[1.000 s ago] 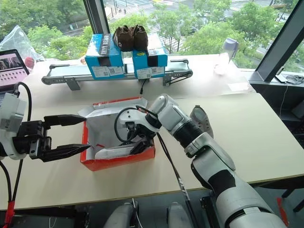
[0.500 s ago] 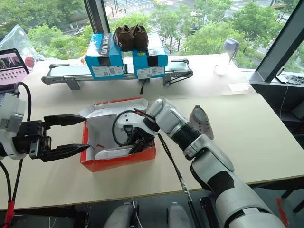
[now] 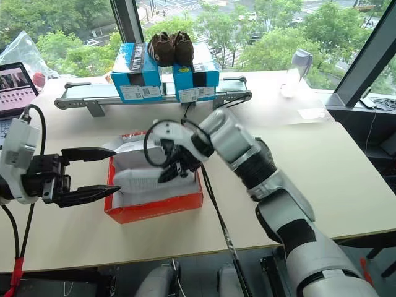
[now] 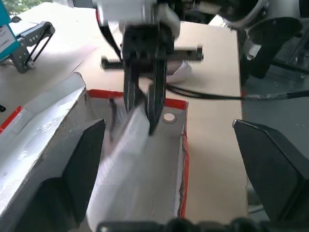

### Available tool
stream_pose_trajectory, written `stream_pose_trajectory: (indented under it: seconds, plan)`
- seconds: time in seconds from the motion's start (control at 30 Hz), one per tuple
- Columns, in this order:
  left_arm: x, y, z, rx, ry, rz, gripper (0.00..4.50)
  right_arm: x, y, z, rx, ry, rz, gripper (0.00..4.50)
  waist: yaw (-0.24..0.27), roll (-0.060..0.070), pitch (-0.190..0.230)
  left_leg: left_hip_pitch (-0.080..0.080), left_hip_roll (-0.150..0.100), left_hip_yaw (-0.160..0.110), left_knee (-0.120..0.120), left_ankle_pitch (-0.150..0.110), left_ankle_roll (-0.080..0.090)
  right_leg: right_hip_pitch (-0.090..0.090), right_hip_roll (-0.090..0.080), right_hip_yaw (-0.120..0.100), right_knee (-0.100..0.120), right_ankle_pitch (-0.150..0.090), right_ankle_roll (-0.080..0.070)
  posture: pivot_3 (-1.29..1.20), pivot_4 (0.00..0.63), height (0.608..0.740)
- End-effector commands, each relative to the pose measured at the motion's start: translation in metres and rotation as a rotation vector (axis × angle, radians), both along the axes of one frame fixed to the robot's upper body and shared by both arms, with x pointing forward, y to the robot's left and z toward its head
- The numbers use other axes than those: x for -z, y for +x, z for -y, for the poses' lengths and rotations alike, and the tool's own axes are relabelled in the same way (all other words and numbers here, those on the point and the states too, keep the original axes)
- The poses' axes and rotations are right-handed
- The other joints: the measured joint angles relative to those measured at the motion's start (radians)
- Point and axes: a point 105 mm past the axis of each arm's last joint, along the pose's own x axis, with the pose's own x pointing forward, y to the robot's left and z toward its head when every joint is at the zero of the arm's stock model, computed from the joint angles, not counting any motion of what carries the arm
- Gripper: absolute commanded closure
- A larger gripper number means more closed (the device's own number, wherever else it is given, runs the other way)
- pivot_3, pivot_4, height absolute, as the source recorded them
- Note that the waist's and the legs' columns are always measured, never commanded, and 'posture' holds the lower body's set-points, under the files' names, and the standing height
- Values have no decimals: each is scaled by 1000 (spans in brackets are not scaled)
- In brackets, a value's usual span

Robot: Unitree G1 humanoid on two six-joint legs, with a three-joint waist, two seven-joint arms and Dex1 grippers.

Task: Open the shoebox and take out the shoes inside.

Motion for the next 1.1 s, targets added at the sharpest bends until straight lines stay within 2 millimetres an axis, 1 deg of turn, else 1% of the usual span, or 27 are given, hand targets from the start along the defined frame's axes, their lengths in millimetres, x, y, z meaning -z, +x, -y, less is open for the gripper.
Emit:
stream_pose_trajectory:
  seconds: [0.03, 0.13, 0.17, 0.2, 0.23, 0.27, 0.33, 0.37, 0.4, 0.43, 0.47, 0.5, 0.53, 0.57, 0.6, 0.67, 0.73, 0.8, 0.87, 0.93, 1.0, 1.1]
  plan:
    - [-6, 1, 3, 30, -5, 43, 0, -53, -8, 10, 43, 133, 39, 4241, 1, 0, 0, 0, 0, 0, 0, 0, 0, 0, 0, 0, 0, 0, 0, 0, 150, 740]
    - [-5, 5, 5, 47, -9, 44, 0, -89, 0, 31, 182, 250, 32, 4241, 1, 0, 0, 0, 0, 1, 0, 0, 0, 0, 0, 0, -1, 0, 0, 0, 150, 740]
    - [-5, 6, 6, 55, -11, 45, 0, -103, 9, 45, 269, 306, 39, 4241, 2, 0, 0, -1, 0, 1, 0, 0, 0, 0, 0, 0, -1, 0, 0, 0, 150, 740]
    - [-5, 7, 7, 62, -13, 45, 0, -113, 24, 62, 400, 356, 72, 4241, 4, 0, 0, -1, 0, 1, 0, 0, 0, 0, 0, 0, -1, 0, 0, 0, 150, 740]
    - [-5, 8, 8, 68, -15, 44, 0, -119, 33, 74, 489, 387, 93, 4241, 7, 0, 0, -2, 0, 2, 0, 0, 0, -1, 0, 0, -1, 0, 0, 0, 150, 740]
    - [-4, 9, 9, 74, -14, 42, 0, -121, 48, 98, 637, 397, 135, 4241, 9, -1, 0, -2, 0, 3, 0, 0, 0, -1, -1, 0, -1, 0, 0, 0, 150, 740]
    - [-3, 11, 9, 82, -12, 40, 0, -120, 64, 131, 825, 381, 194, 4241, 19, -1, 0, -2, 0, 5, 0, 0, 0, 0, -1, -1, -4, 0, 0, 0, 150, 740]
    - [-3, 12, 10, 89, -14, 38, 0, -116, 71, 152, 929, 367, 209, 4241, 21, -1, 0, -2, 0, 6, 0, 0, 0, 0, -1, -1, -6, 0, -1, 0, 150, 740]
    - [-3, 13, 11, 97, -14, 35, 0, -107, 76, 176, 1032, 325, 238, 4241, 24, -1, 0, -3, 0, 7, 0, 0, 0, 0, -1, -1, -7, 0, -1, 0, 150, 740]
    - [-2, 14, 12, 104, -15, 34, 0, -101, 78, 192, 1101, 293, 259, 4241, 26, -1, 0, -4, 0, 7, 0, 0, 0, -1, -1, 0, -7, 0, -1, 0, 150, 740]
    - [-2, 15, 13, 110, -14, 33, 0, -92, 78, 214, 1199, 261, 258, 4241, 28, -1, 0, -5, 0, 8, 0, 0, 0, -2, -1, 0, -7, 0, -1, 0, 150, 740]
    - [-2, 17, 13, 113, -13, 32, 0, -86, 77, 228, 1258, 241, 256, 4241, 28, -1, 0, -6, 0, 8, 0, -1, 1, -3, -1, 0, -7, 0, -1, 0, 150, 740]
    - [-2, 18, 13, 120, -12, 31, 0, -76, 75, 244, 1316, 193, 270, 4241, 28, -1, 0, -8, 0, 9, 0, -1, 1, -5, -1, 1, -7, 0, -1, 0, 150, 740]
    - [-2, 19, 14, 126, -10, 30, 0, -66, 72, 257, 1360, 140, 282, 4241, 27, 0, 0, -10, 0, 10, 0, -1, 1, -7, -1, 2, -6, 1, -1, 0, 150, 740]
    - [-2, 20, 14, 131, -10, 30, 0, -55, 69, 268, 1393, 98, 280, 4241, 26, 0, 0, -16, 0, 11, 1, -1, 1, -14, -1, 3, -4, 1, -1, 0, 150, 740]
    - [-2, 21, 15, 138, -11, 31, 0, -43, 65, 281, 1435, 52, 271, 4241, 22, 1, 1, -19, 0, 11, 5, -1, 2, -17, 0, 3, -1, 1, 0, 0, 150, 740]
    - [-3, 22, 16, 144, -12, 32, 0, -26, 59, 304, 1514, -25, 288, 4241, 14, 1, 1, -20, 0, 13, 7, -2, 3, -17, 0, 3, 1, 1, 0, 0, 150, 740]
    - [-3, 23, 16, 148, -12, 32, 0, -18, 55, 315, 1559, -62, 295, 4241, 8, 1, 1, -20, 1, 13, 10, -2, 4, -16, 0, 3, 2, 1, 0, 0, 150, 740]
    - [-3, 24, 17, 153, -10, 32, 0, 0, 47, 333, 1607, -168, 316, 4241, 3, 1, 1, -20, 1, 13, 13, -2, 4, -15, 1, 3, 3, 1, 1, 0, 150, 740]
    - [-4, 24, 17, 158, -8, 32, 0, 17, 45, 333, 1610, -191, 286, 4241, 2, 1, 1, -19, 1, 13, 15, -2, 4, -14, 1, 3, 3, 1, 2, 0, 150, 740]
    - [-4, 25, 17, 160, -7, 32, 0, 23, 47, 328, 1597, -185, 275, 4241, -3, 1, 1, -19, 1, 13, 16, -2, 4, -13, 1, 3, 2, 2, 2, 0, 150, 740]
    - [-5, 26, 19, 164, -6, 38, 0, 51, 53, 326, 1588, -259, 298, 4241, -6, 1, 1, -19, 1, 15, 17, -2, 5, -13, 1, 5, 3, 2, 3, 0, 150, 740]
